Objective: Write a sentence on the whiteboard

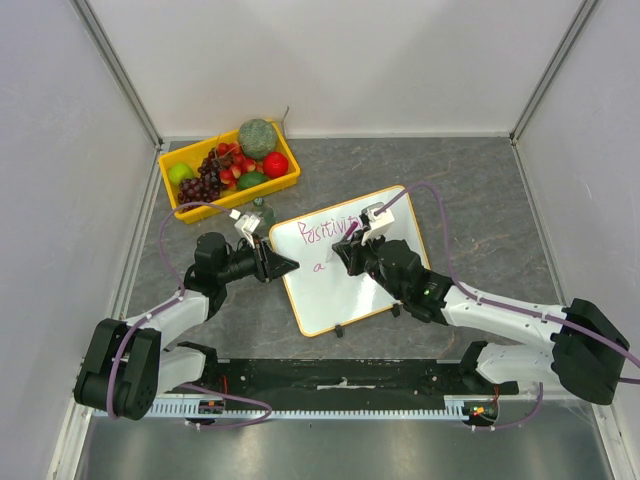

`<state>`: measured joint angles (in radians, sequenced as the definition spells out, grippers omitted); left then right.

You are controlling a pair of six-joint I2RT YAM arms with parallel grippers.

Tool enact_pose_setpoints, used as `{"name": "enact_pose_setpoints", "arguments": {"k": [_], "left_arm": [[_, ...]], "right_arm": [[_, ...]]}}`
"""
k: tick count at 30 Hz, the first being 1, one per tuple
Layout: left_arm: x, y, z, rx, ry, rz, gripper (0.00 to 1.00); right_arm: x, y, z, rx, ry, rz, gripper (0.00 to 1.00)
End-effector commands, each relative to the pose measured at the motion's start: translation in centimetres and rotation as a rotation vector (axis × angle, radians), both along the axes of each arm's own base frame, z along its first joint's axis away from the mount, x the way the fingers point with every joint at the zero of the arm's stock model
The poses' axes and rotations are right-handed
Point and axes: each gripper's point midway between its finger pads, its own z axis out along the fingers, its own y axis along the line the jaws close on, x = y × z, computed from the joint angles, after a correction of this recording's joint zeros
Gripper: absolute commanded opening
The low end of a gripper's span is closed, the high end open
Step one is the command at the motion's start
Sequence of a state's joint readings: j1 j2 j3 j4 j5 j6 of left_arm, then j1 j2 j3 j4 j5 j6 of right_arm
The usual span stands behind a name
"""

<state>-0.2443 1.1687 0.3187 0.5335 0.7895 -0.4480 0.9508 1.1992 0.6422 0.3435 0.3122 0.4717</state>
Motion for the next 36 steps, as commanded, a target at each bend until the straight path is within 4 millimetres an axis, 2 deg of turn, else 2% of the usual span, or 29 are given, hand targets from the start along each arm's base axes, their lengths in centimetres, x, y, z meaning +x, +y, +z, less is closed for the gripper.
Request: {"name": "enact_pose_setpoints", "arguments": {"k": [1, 9, 16, 21, 31, 36], "left_arm": [[0.0, -0.1, -0.9, 0.047, -0.03, -0.021, 0.02], [0.0, -0.1, -0.9, 0.047, -0.03, -0.021, 0.02], [0.0, -0.1, -0.9, 0.047, -0.03, -0.021, 0.02], [0.0, -0.1, -0.9, 0.048, -0.028, -0.019, 0.02], [0.0, 0.0, -0.9, 0.047, -0.03, -0.019, 0.02], [0.0, 0.0, -0.9, 0.047, -0.031, -0.019, 0.02]], "right_arm": [[0.2, 0.5, 1.0, 0.029, -0.01, 0.012, 0.0], [-0.6, -0.3, -0.5, 0.006, 0.016, 0.018, 0.0], [-0.7, -1.1, -0.8, -0.009, 0.015, -0.002, 0.0], [-0.4, -1.5, 0.3, -0.001, -0.008, -0.024, 0.0], [0.2, -1.5, 4.0, 0.038, -0.076, -0.031, 0.0], [0.7, -1.5, 4.7, 0.033, -0.089, -0.047, 0.0]]}}
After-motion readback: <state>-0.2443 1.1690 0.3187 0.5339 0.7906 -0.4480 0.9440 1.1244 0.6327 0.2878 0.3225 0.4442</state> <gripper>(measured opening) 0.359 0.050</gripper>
